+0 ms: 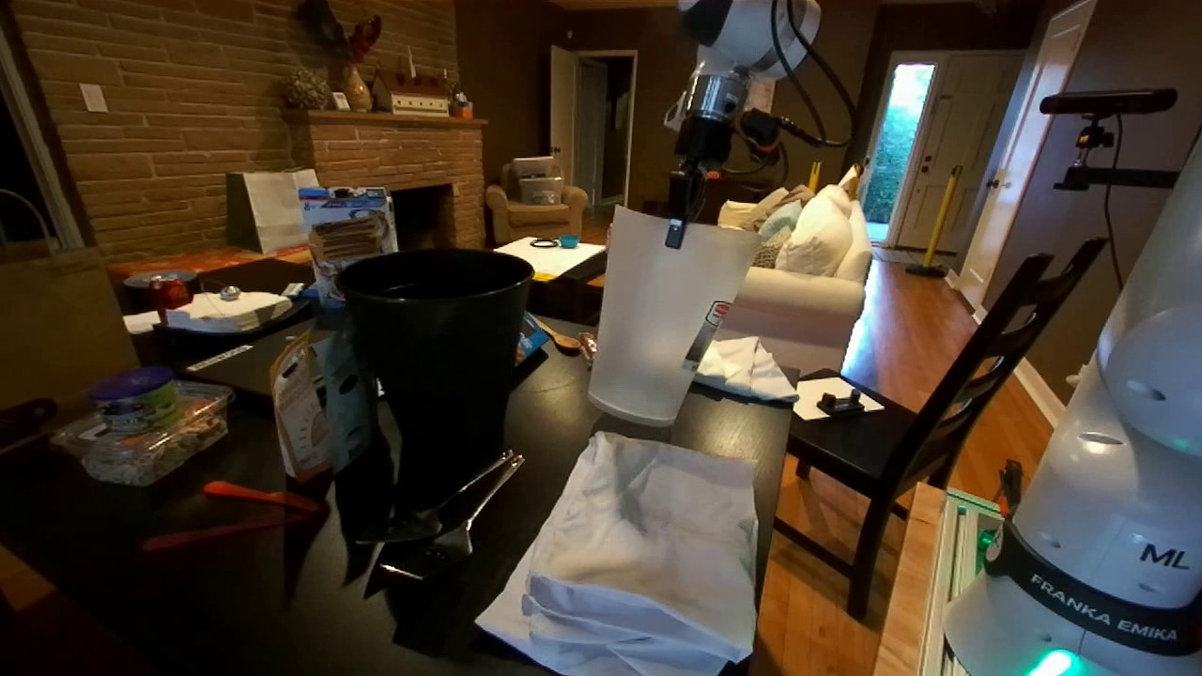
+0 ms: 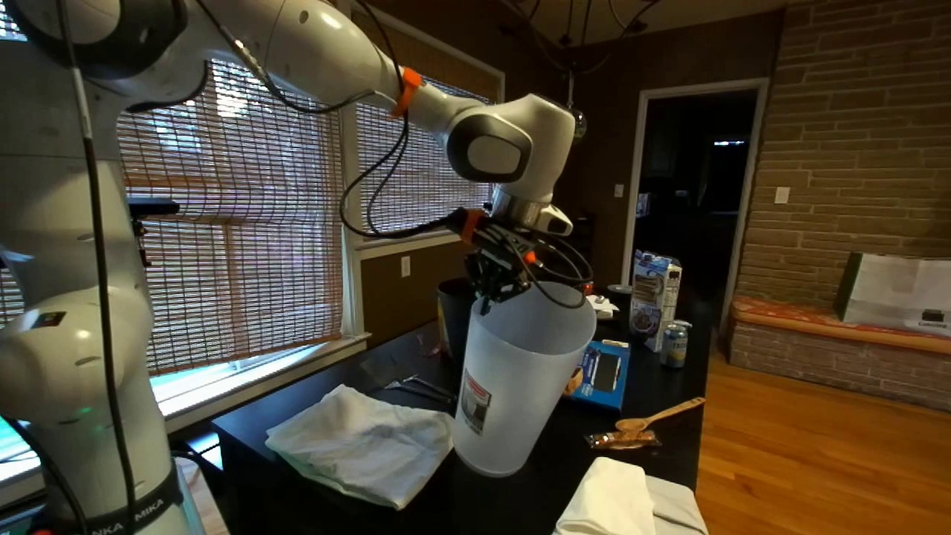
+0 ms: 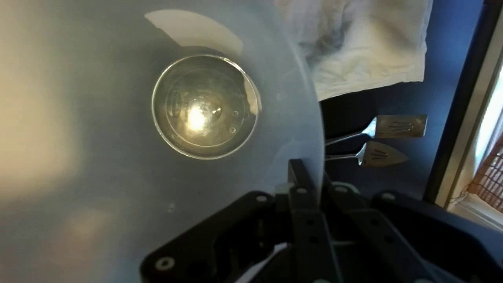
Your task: Lay the clear bin on its side.
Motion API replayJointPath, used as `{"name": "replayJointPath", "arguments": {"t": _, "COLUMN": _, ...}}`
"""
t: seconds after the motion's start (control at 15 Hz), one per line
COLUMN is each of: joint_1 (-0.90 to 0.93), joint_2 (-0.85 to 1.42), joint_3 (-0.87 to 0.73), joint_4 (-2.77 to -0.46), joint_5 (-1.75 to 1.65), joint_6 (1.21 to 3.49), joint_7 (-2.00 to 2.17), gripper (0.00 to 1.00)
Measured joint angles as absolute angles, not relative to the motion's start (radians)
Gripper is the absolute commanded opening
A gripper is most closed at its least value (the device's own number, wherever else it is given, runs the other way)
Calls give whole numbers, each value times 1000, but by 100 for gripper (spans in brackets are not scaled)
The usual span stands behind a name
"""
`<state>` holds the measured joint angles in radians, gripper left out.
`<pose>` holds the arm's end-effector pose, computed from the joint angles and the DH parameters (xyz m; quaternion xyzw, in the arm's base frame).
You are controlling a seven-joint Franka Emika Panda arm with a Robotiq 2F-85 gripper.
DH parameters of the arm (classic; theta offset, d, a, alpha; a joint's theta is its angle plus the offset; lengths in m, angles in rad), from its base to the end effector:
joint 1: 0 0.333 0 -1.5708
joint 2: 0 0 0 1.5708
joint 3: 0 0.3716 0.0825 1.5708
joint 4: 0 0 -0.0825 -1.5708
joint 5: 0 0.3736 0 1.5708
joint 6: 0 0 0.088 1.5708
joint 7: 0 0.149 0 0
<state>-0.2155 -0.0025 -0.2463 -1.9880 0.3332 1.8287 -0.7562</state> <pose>0.4860 -0.1975 0.4750 -0.9805 -0.0901 -0.0263 0.1729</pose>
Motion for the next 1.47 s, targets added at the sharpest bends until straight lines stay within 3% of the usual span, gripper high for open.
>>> {"name": "replayJointPath", "arguments": {"t": 1.47, "joint_1": -344, "joint_2": 265, "joint_3": -267, "joint_4": -1872, "joint_5": 391, "joint_6": 1769, "joint_7": -923, "gripper": 1}}
